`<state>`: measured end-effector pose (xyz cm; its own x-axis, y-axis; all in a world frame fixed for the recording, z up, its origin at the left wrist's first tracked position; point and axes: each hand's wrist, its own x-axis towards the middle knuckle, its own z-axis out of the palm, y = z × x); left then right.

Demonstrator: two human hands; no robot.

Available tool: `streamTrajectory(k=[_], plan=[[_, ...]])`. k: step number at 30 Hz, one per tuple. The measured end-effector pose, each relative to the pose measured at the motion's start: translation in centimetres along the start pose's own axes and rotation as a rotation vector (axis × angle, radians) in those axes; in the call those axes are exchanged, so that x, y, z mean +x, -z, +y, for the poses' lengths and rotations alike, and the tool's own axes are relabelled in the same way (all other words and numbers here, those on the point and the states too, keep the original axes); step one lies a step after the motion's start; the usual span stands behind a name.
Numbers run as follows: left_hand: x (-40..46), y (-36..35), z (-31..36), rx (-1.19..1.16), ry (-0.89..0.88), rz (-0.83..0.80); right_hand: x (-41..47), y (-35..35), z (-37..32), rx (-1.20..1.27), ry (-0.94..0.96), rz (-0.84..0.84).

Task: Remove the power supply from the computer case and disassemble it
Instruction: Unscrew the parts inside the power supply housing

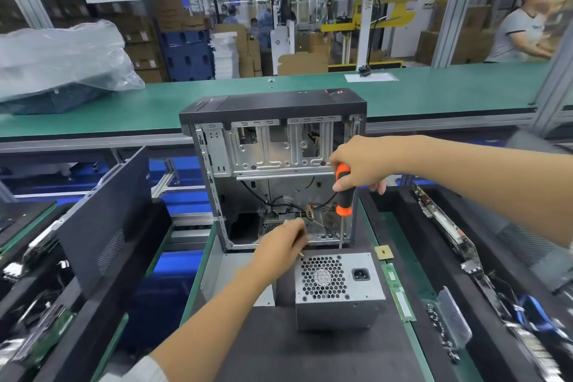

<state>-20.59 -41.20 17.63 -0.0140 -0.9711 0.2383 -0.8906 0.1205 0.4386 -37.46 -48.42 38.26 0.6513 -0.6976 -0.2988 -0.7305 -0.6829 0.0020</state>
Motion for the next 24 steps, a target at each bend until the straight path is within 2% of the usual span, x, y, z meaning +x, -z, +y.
streamTrajectory(k=[2,4,6,7,9,13,24], plan=[[0.4,-0.4,1.1,-0.534,0.225,0.030,0.0,-0.3,0.1,0.012,0.000,-0.004],[0.8,-0.8,2.1,-0.952,0.396,-0.003,0.0,-0.5,0.2,0.023,0.003,-0.004],[1.1,-1.0,2.8,-1.182,0.489,-0.068,0.0,-0.6,0.4,0.037,0.007,-0.003],[1.3,-1.0,2.9,-1.219,0.512,-0.095,-0.1,-0.6,0.4,0.045,0.007,-0.003],[1.4,-1.2,2.8,-1.147,0.477,-0.129,-0.2,-0.6,0.6,0.054,0.006,-0.004],[1.1,-1.8,2.7,-0.906,0.222,-0.171,-0.3,-0.8,0.9,0.049,0.001,-0.001],[1.2,-3.6,3.1,-0.889,0.233,-0.019,0.0,-1.2,1.3,0.041,0.015,0.040]])
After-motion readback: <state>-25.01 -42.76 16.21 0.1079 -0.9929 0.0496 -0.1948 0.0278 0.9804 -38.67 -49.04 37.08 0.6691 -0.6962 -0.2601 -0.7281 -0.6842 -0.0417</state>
